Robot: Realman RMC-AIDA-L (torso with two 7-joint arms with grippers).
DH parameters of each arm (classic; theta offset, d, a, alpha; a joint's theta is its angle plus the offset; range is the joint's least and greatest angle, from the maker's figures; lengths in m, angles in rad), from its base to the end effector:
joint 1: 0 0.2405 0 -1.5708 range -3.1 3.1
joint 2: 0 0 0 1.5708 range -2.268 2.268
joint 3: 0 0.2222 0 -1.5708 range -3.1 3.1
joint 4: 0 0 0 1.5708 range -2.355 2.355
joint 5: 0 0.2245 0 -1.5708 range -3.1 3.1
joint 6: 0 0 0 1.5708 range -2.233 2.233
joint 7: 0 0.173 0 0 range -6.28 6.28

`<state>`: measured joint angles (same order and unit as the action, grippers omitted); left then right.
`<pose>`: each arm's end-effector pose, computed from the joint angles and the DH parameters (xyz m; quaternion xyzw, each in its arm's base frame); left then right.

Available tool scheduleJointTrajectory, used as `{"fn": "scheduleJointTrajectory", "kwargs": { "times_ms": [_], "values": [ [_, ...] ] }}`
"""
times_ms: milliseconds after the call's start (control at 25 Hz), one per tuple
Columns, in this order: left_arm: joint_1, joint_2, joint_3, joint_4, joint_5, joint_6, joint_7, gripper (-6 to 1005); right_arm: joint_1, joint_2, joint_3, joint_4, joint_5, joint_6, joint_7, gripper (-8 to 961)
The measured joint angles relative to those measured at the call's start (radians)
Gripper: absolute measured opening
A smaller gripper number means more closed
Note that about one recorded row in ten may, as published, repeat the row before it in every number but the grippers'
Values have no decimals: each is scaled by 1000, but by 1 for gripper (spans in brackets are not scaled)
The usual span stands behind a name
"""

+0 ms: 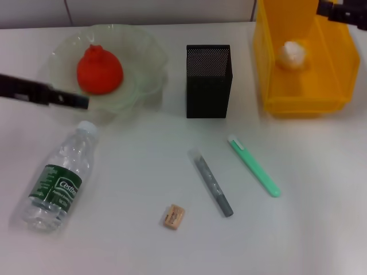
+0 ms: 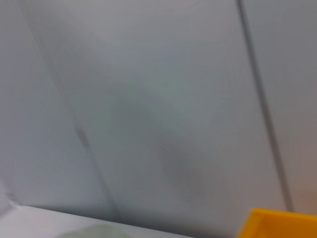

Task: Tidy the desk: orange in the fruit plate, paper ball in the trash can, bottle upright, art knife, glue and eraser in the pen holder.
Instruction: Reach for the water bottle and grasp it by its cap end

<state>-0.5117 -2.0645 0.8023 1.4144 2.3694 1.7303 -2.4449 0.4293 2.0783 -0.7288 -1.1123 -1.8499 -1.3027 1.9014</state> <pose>-0.1996 0.3519 0.0954 -0.8676 -0.4546 -0.0474 0.1957 0.2191 0.3945 0.1058 -0.8432 0.3257 0.2846 0.3194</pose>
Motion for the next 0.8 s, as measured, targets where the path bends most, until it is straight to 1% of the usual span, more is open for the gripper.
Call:
{"fn": "scheduleJointTrajectory", "kwargs": {
  "times_ms": [40,80,120,160,240,280,320,360,400,480,560,680,800],
  "values": [
    [-10,-2,35,5,49,-3,-37,826,-19,-1,1,17,51,-53,-60,835],
    [-28,-3,138,0,159,-24,-124,826,-50,-2,-2,41,117,-175,-175,839],
    [-30,-4,168,-3,177,-34,-150,826,-50,-2,-2,41,117,-175,-175,843],
    [-31,-4,190,-4,187,-43,-165,825,-61,-3,-4,45,128,-233,-222,848],
    [-31,-4,190,-4,187,-43,-165,825,-79,-2,-17,49,125,-356,-317,852],
    [-35,-5,296,-8,231,-95,-248,825,-87,-1,-29,62,96,-440,-384,852],
    [-35,-5,296,-8,231,-95,-248,825,-87,-1,-29,62,96,-440,-384,852],
    [-43,-5,340,-20,253,-121,-279,824,-86,-1,-32,77,80,-469,-411,852],
    [-43,-5,340,-20,253,-121,-279,824,-84,-1,-35,97,65,-496,-437,852],
    [-61,-8,398,-73,266,-167,-308,824,-76,-2,-39,144,36,-540,-490,851],
    [-64,-8,413,-88,268,-185,-315,817,-63,0,-43,194,-22,-583,-542,851],
    [-78,-8,458,-134,300,-239,-345,808,-52,3,-44,231,-63,-592,-567,851],
    [-84,-8,484,-147,322,-261,-359,798,-45,2,-44,269,-67,-598,-584,851]
  ]
}}
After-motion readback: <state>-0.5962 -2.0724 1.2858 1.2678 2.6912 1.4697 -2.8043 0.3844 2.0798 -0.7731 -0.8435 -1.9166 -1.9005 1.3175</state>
